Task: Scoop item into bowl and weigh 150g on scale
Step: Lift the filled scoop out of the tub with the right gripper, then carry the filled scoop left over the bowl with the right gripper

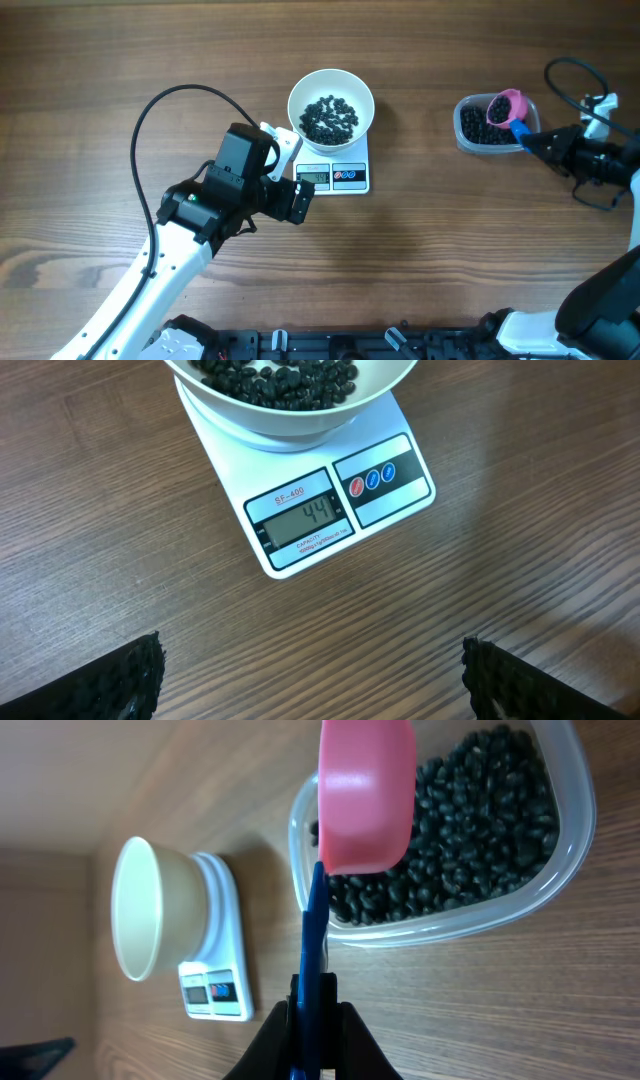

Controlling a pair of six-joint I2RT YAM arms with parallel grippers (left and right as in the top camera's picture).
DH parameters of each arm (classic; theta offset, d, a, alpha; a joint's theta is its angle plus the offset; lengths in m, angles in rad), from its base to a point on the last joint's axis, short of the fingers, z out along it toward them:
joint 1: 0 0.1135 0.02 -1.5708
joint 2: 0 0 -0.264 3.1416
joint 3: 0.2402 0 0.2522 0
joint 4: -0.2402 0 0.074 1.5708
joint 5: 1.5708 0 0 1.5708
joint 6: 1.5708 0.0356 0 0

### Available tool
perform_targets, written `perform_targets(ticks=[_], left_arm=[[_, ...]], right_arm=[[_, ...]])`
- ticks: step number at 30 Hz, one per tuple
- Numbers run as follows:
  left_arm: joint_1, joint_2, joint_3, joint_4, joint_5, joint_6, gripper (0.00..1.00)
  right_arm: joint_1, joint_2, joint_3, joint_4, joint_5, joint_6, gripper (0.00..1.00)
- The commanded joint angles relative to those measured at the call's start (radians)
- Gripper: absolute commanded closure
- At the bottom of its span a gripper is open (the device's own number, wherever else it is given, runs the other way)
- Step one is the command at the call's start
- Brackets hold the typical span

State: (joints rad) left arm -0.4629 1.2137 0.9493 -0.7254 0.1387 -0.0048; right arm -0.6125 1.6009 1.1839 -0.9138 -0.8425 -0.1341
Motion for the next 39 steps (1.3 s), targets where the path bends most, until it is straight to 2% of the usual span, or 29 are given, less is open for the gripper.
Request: perform_targets(ticks=[1, 9, 13, 18, 26, 34, 39], left_arm=[[-0.005, 0.004, 0.019, 0.003, -0.009, -0.003, 0.0], [-0.005, 0.004, 0.019, 0.003, -0.009, -0.003, 0.0], [-0.005, 0.004, 0.019, 0.003, -0.009, -0.003, 0.0], [-0.005, 0.004, 0.019, 0.003, -0.009, -0.003, 0.0], [-0.005, 0.004, 0.019, 0.003, -0.009, -0.003, 0.0], [-0.005, 0.004, 0.019, 0.003, -0.009, -0.003, 0.0], [-0.005, 0.004, 0.019, 0.003, -0.009, -0.003, 0.0]], right_arm=[[-0.037, 0.013, -0.008, -0.005, -0.161, 0.013, 0.96], [-0.086, 0.013, -0.008, -0.008, -0.23, 0.139, 0.96], [-0.094, 0.013, -0.008, -0.011, -0.332, 0.144, 0.96], [-0.095, 0.013, -0.008, -0.009, -0.42, 0.225, 0.96], [-0.092, 0.013, -0.008, -0.008, -0.511, 0.25, 0.96], [-0.041, 0.013, -0.008, -0.007, -0.589, 0.295, 0.96], [0.055, 0.013, -0.008, -0.005, -0.628, 0.303, 0.96]])
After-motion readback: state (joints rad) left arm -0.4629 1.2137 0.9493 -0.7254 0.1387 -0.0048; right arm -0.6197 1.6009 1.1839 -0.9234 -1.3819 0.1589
